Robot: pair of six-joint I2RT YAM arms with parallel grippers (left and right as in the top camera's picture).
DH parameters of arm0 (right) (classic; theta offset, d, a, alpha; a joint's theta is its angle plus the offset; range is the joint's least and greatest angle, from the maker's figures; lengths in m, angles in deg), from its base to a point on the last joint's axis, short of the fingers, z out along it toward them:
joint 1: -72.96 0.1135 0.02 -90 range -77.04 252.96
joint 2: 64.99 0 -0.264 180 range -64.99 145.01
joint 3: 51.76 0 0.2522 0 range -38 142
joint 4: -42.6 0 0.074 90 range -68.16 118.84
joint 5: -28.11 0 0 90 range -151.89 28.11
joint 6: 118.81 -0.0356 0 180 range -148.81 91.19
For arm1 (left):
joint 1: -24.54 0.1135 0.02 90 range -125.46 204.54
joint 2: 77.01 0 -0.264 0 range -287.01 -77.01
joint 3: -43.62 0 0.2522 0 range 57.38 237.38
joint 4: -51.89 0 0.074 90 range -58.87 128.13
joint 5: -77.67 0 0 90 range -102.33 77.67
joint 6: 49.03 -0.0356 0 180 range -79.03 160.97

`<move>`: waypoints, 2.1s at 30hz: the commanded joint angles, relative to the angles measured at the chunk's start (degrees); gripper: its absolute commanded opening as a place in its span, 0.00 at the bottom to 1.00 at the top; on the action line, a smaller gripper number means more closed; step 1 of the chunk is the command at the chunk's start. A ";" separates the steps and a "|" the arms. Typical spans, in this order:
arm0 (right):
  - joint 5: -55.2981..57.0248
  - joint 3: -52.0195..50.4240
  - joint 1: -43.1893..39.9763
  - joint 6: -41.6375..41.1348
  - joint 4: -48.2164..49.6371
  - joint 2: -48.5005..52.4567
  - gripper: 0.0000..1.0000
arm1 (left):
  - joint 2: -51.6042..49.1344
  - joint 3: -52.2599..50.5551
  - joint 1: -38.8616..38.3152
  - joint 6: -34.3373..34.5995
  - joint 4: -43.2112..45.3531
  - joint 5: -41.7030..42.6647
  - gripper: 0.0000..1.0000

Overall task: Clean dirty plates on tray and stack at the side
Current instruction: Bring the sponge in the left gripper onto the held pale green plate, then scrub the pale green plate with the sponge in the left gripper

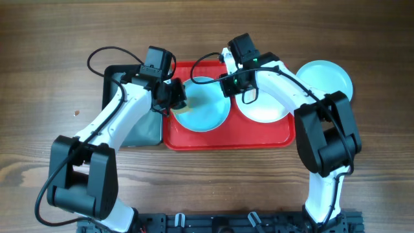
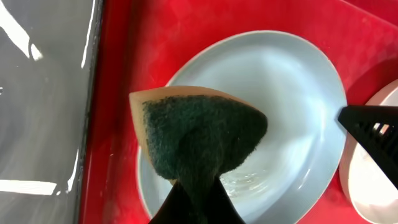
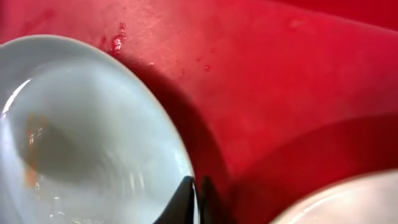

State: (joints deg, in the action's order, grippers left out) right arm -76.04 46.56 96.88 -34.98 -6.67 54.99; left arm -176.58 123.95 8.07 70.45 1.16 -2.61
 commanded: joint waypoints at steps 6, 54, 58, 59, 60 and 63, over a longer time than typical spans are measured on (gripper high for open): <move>-1.77 -0.70 -0.07 0.17 0.46 -1.14 0.28 | -0.74 -1.70 -3.15 0.81 2.73 -2.32 0.04; -4.00 -0.70 0.07 -0.42 -0.44 2.43 0.04 | -5.46 -7.54 -3.30 -3.72 10.67 -5.55 0.04; -5.49 -0.70 0.07 -0.37 -0.39 2.43 0.04 | -10.14 -7.54 -3.30 -3.52 12.33 0.90 0.04; -6.58 -0.70 0.07 -0.26 -0.35 2.43 0.04 | -10.51 -7.54 -3.30 -3.52 12.37 2.82 0.04; -7.19 -0.70 0.07 -0.22 -0.33 2.43 0.04 | -10.51 -7.54 -3.30 -3.52 12.37 4.09 0.04; -7.37 -0.70 0.07 -0.22 -0.35 2.43 0.04 | -10.51 -7.52 -3.28 -3.56 13.38 11.98 0.04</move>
State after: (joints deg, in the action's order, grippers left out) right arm -79.36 46.47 96.18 -35.03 -7.06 56.26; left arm -183.07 117.72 5.88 67.80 13.99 -1.84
